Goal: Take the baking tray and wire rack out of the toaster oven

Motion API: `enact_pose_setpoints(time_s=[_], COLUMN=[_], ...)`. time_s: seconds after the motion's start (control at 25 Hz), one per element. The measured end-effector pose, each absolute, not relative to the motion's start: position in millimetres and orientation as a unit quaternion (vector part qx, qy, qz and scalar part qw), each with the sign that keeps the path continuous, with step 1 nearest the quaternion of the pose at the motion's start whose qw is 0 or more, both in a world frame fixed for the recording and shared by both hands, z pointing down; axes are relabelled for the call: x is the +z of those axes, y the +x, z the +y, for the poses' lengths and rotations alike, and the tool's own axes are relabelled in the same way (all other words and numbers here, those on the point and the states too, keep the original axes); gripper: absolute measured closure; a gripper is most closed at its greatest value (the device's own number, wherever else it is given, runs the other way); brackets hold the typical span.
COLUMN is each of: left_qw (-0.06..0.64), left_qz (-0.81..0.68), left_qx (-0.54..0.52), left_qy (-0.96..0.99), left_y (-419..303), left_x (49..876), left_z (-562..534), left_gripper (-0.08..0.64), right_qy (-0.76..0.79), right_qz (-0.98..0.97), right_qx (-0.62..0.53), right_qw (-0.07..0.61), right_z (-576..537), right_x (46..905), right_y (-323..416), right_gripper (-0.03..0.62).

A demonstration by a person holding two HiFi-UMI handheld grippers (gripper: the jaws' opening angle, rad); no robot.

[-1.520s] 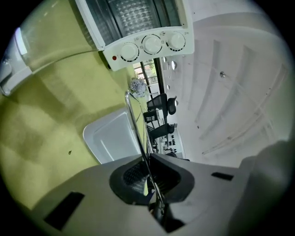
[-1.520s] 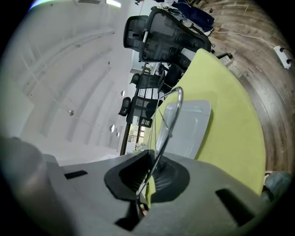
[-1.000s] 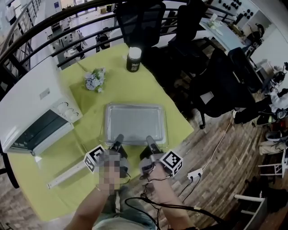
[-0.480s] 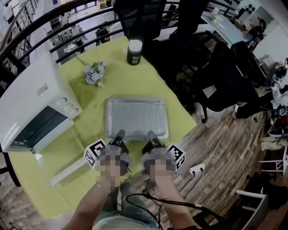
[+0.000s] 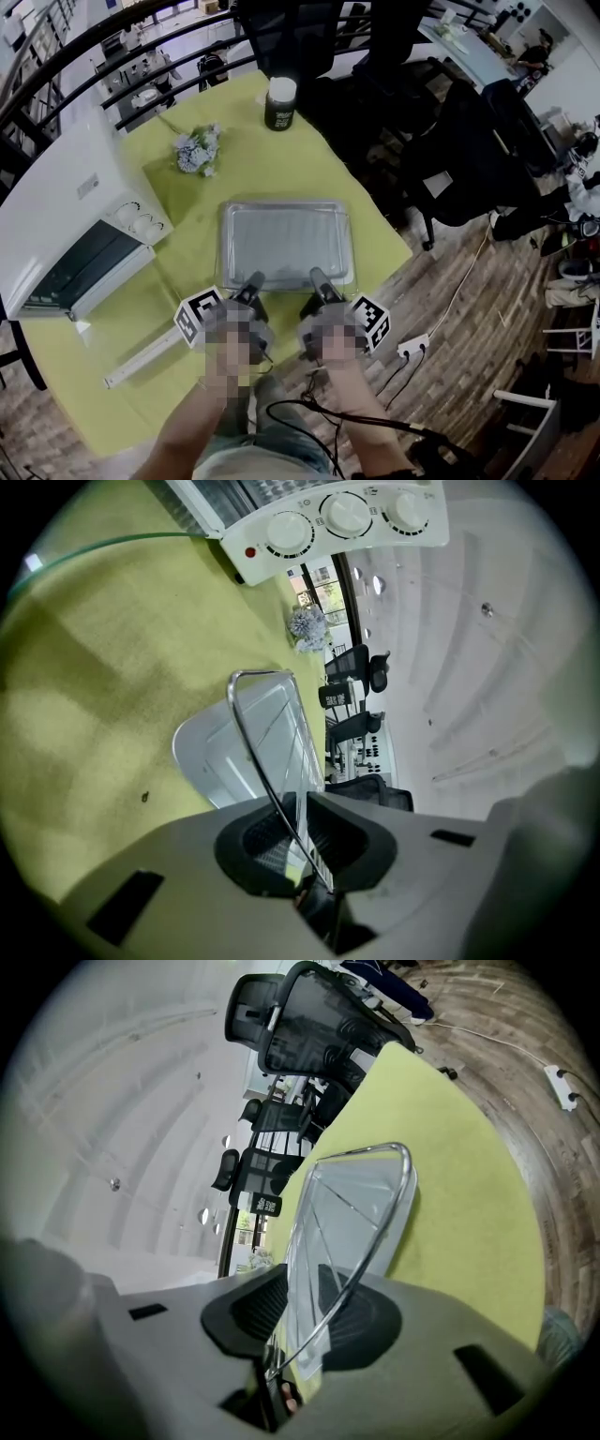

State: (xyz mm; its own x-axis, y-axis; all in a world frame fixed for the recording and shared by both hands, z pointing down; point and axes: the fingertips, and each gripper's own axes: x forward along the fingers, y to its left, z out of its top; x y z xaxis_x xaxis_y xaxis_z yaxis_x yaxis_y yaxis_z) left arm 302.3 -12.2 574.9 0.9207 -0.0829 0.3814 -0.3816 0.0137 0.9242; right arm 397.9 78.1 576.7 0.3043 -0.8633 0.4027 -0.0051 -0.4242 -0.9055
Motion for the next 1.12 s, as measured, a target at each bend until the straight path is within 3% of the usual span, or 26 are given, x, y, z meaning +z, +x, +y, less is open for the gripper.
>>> enact_pose_setpoints(time_s=[0.2,0.28,0.4,0.88,1.12], left_qw=[0.696,0.701,0.702,0.729,0.733], left_qz=[-0.154,-0.145,-0.141,-0.136,-0.141], left_qx=[0.142,0.153,0.171,0.223,0.231], left_qy=[0.686,0.681,0.676,0.633,0.624], left_y=[297,296,294,284,282], left_x=[579,579,582,600,606], left_z=[-2,1,4,21,21], left_gripper=[0.543,0.453,0.410,0.350,0.339], right_qy=[-0.685,-0.683,-0.681,-0.647,-0.629], right_qz=[0.321,0.319,0.313,0.256,0.250], right_qx=[-0.510,-0.518,-0.528,-0.590,-0.610], right_qw=[0.409,0.404,0.399,0.410,0.412], right_z=[78,79,81,101,104], right_x=[579,582,587,609,614], right_y=[391,387,383,360,350], right_gripper=[0.442,0.408,0.400,0.299,0.279])
